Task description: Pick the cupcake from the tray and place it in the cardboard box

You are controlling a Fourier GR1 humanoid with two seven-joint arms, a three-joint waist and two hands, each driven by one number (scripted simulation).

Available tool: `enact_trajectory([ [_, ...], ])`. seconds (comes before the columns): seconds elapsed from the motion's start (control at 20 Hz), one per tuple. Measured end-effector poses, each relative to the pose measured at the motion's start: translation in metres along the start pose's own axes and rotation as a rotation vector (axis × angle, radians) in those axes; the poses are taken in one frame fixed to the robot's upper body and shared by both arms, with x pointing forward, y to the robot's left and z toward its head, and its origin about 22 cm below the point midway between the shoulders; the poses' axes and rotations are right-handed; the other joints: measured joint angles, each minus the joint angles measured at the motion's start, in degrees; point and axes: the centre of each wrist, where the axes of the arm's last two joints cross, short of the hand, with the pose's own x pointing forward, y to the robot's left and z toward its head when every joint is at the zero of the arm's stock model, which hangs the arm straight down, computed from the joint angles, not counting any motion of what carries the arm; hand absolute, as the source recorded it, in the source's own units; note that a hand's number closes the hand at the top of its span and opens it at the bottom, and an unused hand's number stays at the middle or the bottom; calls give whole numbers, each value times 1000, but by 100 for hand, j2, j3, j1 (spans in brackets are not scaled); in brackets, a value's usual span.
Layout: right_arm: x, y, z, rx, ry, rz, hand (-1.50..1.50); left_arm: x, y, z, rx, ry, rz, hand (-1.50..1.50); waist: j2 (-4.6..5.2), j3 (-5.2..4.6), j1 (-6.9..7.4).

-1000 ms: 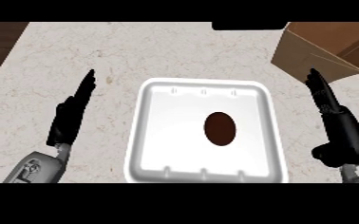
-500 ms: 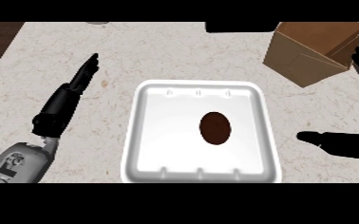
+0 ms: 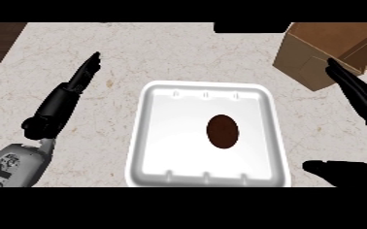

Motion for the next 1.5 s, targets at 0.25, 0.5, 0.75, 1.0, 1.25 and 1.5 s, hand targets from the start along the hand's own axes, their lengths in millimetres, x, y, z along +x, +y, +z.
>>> enact_trajectory([
  [0.25,29,-2,-6,208,53,171,-150,4,-6,-7,-24,-15,3,0,18,-13,106],
  [0.5,62,7,-13,376,110,290,-150,2,-9,-9,-37,-20,0,0,26,-18,189],
  [0.75,94,30,-23,473,171,387,-150,5,-9,-12,-45,-20,7,0,19,-17,211],
  [1.0,116,59,-41,532,175,384,-150,4,-7,-11,-34,-18,0,0,9,-12,163],
  [1.25,127,85,-52,580,181,367,-150,2,-11,-13,-24,-15,1,0,3,-5,86],
  [1.5,124,105,-65,592,221,403,-150,1,-3,-5,-23,-16,2,0,0,1,75],
])
